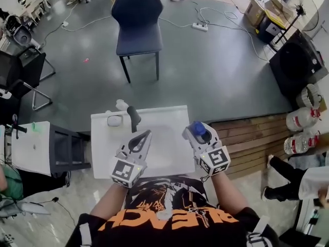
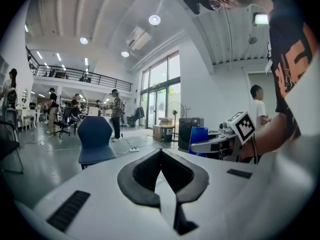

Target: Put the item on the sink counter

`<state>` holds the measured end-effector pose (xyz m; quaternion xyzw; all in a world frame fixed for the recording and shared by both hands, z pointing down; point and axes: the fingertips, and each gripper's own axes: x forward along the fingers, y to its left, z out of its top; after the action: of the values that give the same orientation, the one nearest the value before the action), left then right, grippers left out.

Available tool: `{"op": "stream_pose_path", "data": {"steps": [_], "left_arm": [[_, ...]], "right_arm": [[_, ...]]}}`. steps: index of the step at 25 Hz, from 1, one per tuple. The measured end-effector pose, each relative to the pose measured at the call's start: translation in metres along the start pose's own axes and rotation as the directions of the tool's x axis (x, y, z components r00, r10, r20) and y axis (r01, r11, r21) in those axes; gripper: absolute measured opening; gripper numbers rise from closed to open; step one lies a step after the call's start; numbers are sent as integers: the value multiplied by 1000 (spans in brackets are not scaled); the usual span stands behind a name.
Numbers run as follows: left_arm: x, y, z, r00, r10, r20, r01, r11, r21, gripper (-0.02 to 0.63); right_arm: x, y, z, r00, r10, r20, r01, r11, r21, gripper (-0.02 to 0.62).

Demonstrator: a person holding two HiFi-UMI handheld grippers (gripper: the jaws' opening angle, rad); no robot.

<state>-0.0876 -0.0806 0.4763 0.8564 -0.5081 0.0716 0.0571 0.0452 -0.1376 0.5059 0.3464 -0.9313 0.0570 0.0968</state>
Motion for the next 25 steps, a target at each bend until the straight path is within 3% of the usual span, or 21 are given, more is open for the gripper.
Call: {"op": "stream_pose_path", "data": {"steps": [7,17,25], "left_arm": [[41,-33,-25,1000,-5,-3,5,1000,6,15],[63,-64,-43,1000,-3,-18,3,1000,-13,17],[79,-64,-93,992,9,-126,-12,1000,-27,17]], "right_arm": [[7,-40,-42,998,2,-55,0,1000,25,158],[25,-38,-89,987,102,-123,-101,995,15,158],[46,-45,-121,982,100,-159,-103,995,-8,158]]}}
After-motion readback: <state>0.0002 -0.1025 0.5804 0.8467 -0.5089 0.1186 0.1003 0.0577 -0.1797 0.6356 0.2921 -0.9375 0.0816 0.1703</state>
